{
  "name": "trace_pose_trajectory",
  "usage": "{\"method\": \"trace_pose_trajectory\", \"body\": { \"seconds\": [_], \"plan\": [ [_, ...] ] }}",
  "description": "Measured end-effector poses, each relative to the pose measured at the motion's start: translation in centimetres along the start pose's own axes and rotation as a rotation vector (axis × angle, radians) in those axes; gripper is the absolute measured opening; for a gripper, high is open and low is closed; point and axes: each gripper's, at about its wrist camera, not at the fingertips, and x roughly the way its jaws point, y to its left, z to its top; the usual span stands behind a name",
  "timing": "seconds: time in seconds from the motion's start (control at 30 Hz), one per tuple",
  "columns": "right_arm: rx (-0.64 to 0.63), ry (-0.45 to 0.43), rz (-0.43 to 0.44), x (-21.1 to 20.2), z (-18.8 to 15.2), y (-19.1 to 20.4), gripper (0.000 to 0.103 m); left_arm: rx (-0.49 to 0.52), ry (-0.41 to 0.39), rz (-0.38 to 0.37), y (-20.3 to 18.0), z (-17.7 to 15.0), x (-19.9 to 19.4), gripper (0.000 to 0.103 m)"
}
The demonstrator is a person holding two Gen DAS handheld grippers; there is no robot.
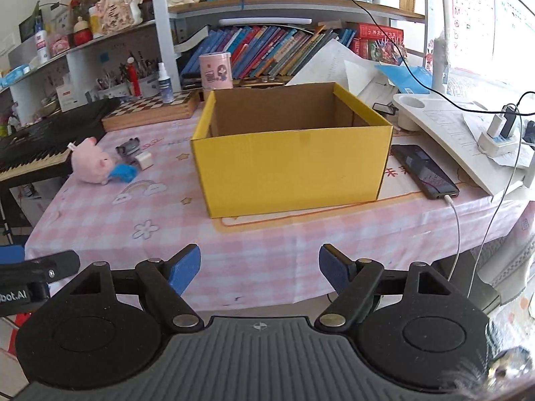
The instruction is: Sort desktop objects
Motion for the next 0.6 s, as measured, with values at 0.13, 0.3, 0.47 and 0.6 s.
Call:
{"method": "trace_pose_trajectory", "body": {
  "seconds": [0.13,0.3,0.47,0.6],
  "plan": [
    [-0.010,0.006,0.015,-0.4,-0.7,1.4,0.077,0.003,-0.003,-0.001,1.0,-0.5,-0.7,0.087],
    [-0.028,0.013,0.037,-0.6,-1.2,3.2,0.077,0.001,0.011,0.017,2.5,-1.1,-1.0,0.087],
    [-0.052,0.016,0.065,-0.6,-1.4,5.1,0.077,-0.022,0.024,0.041,4.2,-1.6,-1.4,0.087],
    [-0.068,0.025,0.085,-0.5,-1.6,6.4,0.076,-0.032,0.024,0.054,5.2,-1.8,-1.7,0.087]
  ]
}}
